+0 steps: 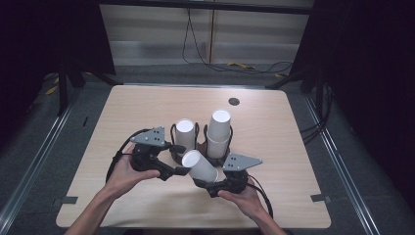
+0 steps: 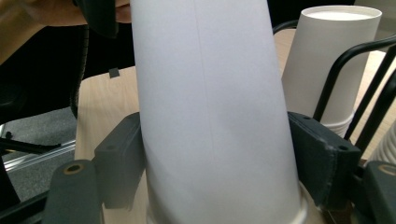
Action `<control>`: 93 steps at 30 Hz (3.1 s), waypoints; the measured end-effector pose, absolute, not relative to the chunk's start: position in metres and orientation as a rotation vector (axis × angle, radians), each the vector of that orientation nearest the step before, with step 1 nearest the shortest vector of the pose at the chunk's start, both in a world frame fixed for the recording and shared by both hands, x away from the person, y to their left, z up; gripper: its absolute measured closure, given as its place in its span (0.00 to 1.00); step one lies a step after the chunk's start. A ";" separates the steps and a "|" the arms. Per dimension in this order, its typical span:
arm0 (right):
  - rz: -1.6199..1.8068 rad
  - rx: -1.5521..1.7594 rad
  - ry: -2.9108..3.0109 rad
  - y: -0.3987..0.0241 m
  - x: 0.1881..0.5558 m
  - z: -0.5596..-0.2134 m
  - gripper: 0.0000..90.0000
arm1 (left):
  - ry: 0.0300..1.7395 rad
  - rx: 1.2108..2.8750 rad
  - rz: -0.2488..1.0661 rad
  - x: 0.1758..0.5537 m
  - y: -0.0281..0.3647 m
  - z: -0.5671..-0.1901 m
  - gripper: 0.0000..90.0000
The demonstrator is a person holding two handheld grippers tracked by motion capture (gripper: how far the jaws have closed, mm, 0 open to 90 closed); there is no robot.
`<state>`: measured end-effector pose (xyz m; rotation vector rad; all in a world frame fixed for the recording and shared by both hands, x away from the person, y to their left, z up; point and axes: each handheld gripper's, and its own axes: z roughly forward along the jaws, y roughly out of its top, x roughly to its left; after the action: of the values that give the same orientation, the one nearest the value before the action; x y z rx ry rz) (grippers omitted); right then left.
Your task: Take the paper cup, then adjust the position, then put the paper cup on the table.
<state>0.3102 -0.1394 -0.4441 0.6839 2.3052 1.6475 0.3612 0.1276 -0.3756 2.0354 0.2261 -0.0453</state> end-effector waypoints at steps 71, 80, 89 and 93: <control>1.022 0.633 2.773 -0.125 0.324 -0.436 0.29 | 0.162 2.266 -0.021 0.356 0.119 -0.425 0.28; 0.963 0.607 2.803 -0.122 0.325 -0.435 0.29 | 0.150 2.314 -0.047 0.356 0.115 -0.427 0.27; 0.910 0.571 2.837 -0.117 0.327 -0.434 0.30 | 0.155 2.340 -0.044 0.355 0.114 -0.428 0.23; 0.891 0.550 2.848 -0.114 0.328 -0.432 0.29 | 0.156 2.334 -0.046 0.354 0.113 -0.429 0.24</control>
<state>0.3279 -0.1139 -0.4321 0.5497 2.8482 0.8905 0.3543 0.1134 -0.4291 2.3345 0.1560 -0.0458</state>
